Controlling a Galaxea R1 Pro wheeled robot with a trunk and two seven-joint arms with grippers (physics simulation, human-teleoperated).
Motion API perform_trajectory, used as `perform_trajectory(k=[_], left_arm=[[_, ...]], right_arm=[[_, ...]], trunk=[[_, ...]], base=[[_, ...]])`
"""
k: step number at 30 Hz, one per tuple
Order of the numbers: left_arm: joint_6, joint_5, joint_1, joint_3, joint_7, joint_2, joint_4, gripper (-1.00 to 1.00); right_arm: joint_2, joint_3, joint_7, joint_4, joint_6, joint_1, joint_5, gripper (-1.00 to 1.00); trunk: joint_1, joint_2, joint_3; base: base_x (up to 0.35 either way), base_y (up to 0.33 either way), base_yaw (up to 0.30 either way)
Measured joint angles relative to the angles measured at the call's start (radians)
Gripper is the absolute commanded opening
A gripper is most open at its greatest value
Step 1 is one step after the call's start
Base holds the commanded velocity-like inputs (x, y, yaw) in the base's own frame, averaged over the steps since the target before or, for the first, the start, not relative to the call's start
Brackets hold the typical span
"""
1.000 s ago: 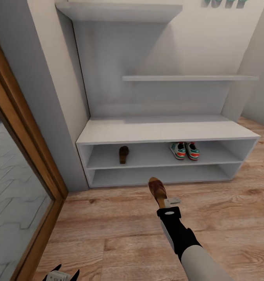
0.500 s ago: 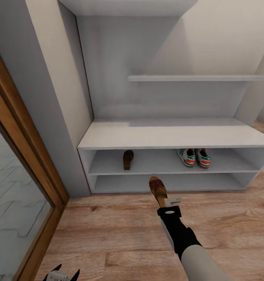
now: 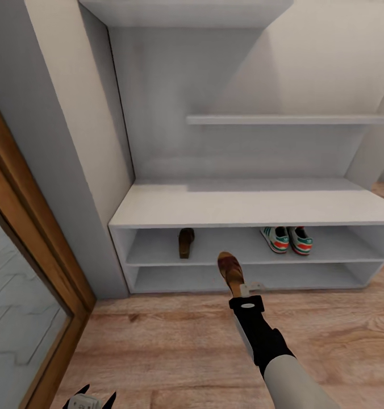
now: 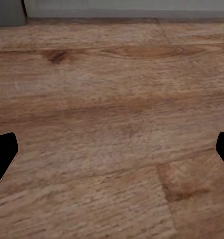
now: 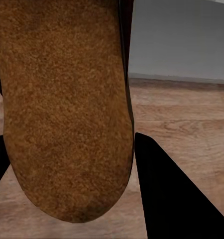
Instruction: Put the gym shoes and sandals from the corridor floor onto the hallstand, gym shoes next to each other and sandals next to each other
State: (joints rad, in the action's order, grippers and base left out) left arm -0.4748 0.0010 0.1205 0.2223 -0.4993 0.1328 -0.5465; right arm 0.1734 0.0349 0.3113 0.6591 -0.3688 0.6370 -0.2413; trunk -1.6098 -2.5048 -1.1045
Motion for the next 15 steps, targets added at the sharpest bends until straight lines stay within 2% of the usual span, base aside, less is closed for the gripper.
perform_trajectory(k=[7, 15], left_arm=[[0.0, 0.0, 0.0, 0.001, 0.0, 0.0, 0.0, 1.0], [0.0, 0.0, 0.0, 0.001, 0.002, 0.0, 0.0, 1.0]], right_arm=[[0.0, 0.0, 0.0, -0.002, 0.001, 0.0, 0.0, -1.0], [0.0, 0.0, 0.0, -0.002, 0.001, 0.0, 0.0, -1.0]], trunk=[[0.0, 0.0, 0.001], [0.0, 0.0, 0.001]], base=[[0.045, 0.0, 0.0], [0.27, 0.0, 0.0]])
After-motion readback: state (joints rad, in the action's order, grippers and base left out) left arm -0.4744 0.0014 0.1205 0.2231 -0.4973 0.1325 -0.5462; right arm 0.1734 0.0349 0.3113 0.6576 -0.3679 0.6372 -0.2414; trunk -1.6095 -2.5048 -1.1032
